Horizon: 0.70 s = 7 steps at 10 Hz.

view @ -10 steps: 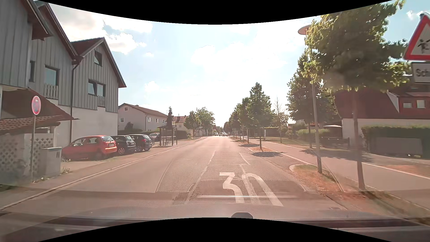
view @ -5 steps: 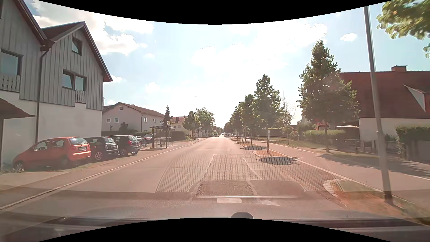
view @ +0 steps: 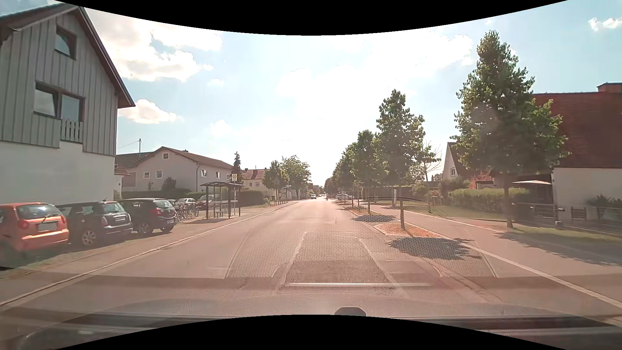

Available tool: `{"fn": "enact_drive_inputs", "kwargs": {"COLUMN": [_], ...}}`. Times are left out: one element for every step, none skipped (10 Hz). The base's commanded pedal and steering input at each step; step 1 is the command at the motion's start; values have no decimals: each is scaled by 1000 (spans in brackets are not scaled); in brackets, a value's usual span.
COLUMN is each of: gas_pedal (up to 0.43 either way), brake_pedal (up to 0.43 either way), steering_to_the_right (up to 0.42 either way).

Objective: Follow the waypoints while adhering to traffic rules and regulations

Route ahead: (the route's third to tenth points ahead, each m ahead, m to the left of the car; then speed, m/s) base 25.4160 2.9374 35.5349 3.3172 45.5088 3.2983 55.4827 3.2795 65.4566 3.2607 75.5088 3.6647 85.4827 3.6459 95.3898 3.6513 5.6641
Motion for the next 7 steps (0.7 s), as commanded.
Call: {"fn": "enact_drive_inputs", "kwargs": {"gas_pedal": [118, 118, 118, 138, 138, 157, 157], "brake_pedal": [0, 0, 0, 0, 0, 0, 0], "steering_to_the_right": [-4, -4, -4, -4, -4, -4, -4]}}
